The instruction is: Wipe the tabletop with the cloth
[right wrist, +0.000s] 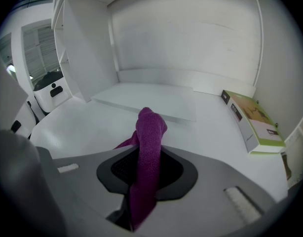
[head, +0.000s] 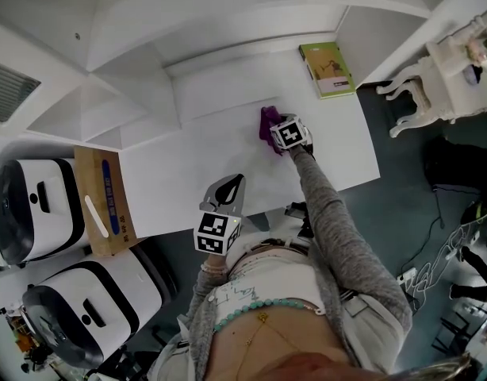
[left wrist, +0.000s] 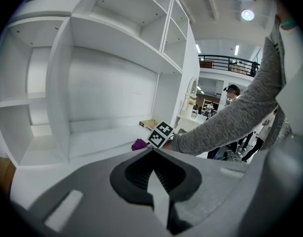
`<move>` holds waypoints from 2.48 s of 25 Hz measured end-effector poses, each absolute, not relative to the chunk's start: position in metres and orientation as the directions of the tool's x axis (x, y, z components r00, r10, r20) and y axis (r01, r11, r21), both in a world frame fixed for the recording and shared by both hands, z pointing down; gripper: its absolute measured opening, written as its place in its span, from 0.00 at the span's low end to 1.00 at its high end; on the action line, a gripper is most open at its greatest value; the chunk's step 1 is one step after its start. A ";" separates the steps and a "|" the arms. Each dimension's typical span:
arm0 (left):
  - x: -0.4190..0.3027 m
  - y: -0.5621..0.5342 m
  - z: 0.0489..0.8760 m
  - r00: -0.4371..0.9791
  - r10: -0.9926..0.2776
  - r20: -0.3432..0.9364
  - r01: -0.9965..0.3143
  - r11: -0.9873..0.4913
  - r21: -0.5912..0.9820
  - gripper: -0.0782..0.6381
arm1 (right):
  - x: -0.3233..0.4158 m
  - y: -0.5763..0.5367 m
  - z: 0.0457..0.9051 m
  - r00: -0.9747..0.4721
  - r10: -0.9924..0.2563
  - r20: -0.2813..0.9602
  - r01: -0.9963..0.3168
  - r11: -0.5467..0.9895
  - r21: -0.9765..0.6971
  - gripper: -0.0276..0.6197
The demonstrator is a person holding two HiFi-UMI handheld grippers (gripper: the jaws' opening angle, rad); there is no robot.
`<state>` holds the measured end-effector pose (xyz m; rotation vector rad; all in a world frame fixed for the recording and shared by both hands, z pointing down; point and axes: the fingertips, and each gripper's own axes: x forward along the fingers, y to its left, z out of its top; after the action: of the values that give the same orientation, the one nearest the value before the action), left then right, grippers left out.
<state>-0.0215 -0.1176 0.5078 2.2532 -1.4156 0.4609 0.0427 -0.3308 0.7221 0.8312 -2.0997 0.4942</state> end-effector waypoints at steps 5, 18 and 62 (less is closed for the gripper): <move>-0.004 -0.124 0.507 0.429 -0.754 0.498 -0.901 -0.394 0.180 0.11 | 0.055 -0.336 0.722 -0.463 -0.382 0.800 -0.697 0.714 -0.062 0.20; 0.027 -0.129 0.500 0.402 -0.769 0.497 -0.913 -0.375 0.159 0.11 | 0.093 -0.347 0.721 -0.468 -0.382 0.797 -0.695 0.716 -0.065 0.20; -0.003 -0.127 0.494 0.392 -0.788 0.474 -0.919 -0.361 0.160 0.11 | 0.178 -0.368 0.725 -0.319 -0.458 0.830 -0.809 0.587 0.013 0.19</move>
<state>-0.0027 -0.1273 0.4936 2.2586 -1.4716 0.4475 0.1781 -0.3681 0.7253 1.0111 -1.9662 0.5217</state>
